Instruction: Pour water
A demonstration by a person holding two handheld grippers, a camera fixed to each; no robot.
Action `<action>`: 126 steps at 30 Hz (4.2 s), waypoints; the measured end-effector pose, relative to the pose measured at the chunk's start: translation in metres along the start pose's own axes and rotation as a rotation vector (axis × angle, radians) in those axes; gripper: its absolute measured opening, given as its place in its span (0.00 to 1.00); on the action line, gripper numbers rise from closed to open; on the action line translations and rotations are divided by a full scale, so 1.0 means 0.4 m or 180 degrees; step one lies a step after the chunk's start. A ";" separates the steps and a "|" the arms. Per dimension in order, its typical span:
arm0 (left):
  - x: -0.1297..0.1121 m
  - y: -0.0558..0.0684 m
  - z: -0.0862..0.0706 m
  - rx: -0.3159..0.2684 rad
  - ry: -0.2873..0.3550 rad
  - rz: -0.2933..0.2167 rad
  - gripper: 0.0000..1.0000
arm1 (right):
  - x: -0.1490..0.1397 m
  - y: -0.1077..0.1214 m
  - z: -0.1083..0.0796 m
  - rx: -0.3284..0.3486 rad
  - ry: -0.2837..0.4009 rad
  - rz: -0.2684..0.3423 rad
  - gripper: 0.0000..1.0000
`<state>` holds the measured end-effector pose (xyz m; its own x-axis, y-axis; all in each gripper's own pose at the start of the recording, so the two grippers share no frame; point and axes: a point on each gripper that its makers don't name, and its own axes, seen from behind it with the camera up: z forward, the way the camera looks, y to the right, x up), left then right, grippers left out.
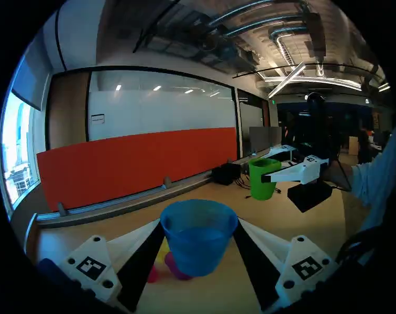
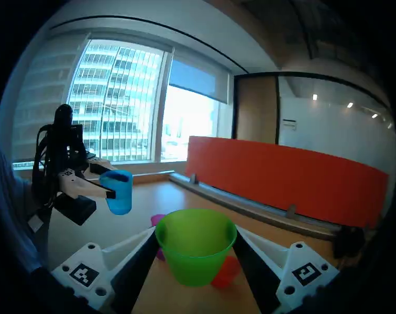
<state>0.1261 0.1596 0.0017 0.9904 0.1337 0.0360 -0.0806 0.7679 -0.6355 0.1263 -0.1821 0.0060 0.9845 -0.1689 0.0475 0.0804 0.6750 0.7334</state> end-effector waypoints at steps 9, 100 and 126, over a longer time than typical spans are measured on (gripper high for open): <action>0.051 -0.009 -0.009 0.0080 0.0114 0.0279 0.87 | 0.012 -0.046 0.011 0.0188 0.0043 0.0080 0.92; 0.342 0.044 0.022 0.0459 0.0231 0.3204 0.87 | -0.023 -0.363 0.153 0.1172 0.0062 0.0013 0.91; 0.381 0.076 0.005 0.0522 0.0265 0.3634 0.87 | -0.008 -0.353 0.134 0.1112 0.0126 -0.0028 0.91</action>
<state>0.2745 0.2046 -0.0106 0.3354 0.7651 -0.5496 -0.9410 0.2996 -0.1573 0.1035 -0.3152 -0.0614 0.9898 -0.1411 0.0190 0.0373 0.3858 0.9218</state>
